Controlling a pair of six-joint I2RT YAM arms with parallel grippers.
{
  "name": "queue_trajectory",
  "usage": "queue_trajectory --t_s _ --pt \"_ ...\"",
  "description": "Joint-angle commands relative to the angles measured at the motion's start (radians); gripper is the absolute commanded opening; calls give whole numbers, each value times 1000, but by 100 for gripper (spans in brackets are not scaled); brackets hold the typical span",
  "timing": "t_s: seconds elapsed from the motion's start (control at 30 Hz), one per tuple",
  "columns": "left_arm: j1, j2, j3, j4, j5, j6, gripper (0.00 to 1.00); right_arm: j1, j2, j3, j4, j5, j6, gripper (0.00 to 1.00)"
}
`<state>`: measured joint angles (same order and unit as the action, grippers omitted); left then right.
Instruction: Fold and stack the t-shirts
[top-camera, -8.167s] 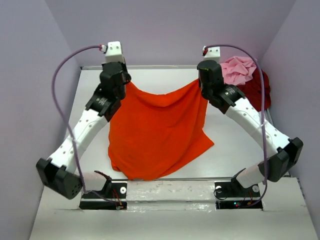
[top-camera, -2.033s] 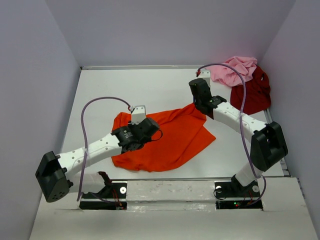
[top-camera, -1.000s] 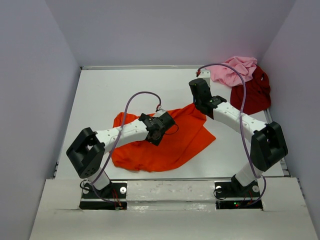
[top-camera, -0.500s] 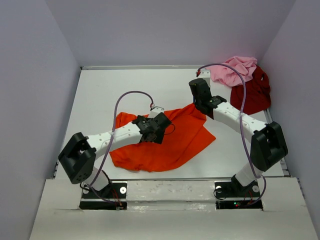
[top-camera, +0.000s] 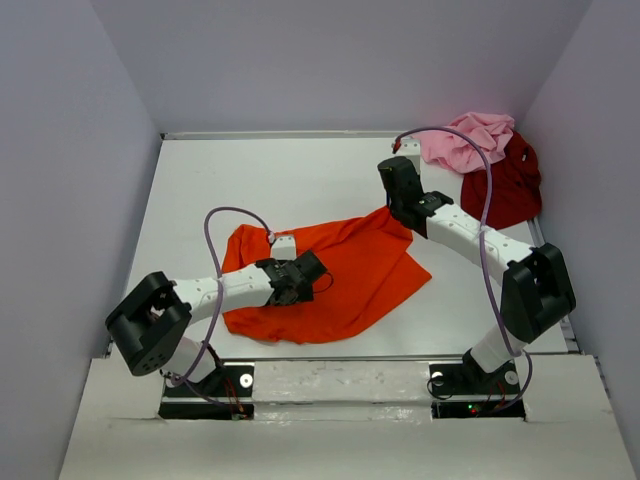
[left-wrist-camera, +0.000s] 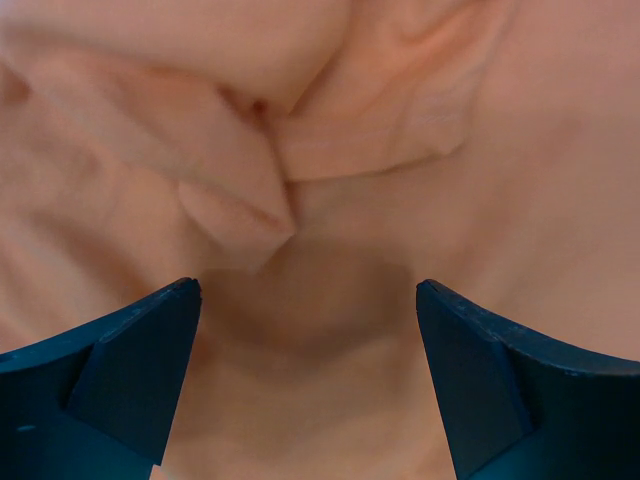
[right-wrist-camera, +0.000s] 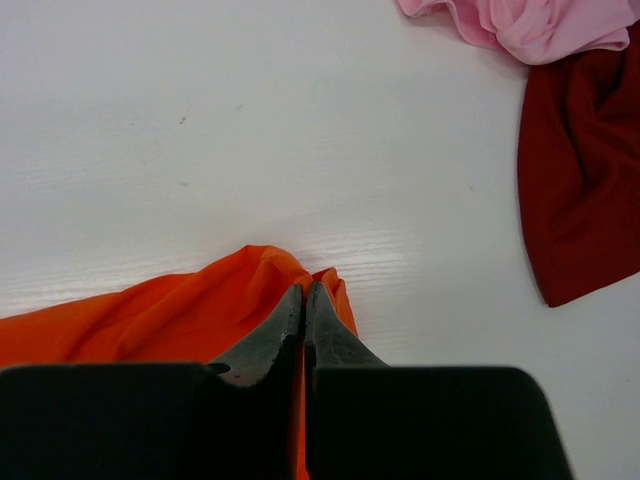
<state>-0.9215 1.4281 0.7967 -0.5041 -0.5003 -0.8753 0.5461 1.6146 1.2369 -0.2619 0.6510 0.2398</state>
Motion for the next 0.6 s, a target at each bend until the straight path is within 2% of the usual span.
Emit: queue_trajectory --t_s 0.0,0.2,0.43,0.57 --pt "-4 -20 -65 -16 -13 -140 99 -3 -32 42 13 -5 12 0" --pt "-4 -51 -88 -50 -61 -175 98 -3 -33 41 13 -19 16 0" --pt "-2 -11 6 -151 -175 -159 98 -3 -35 41 13 -24 16 0" --pt "3 41 59 -154 -218 -127 98 -3 -32 41 13 -24 16 0"
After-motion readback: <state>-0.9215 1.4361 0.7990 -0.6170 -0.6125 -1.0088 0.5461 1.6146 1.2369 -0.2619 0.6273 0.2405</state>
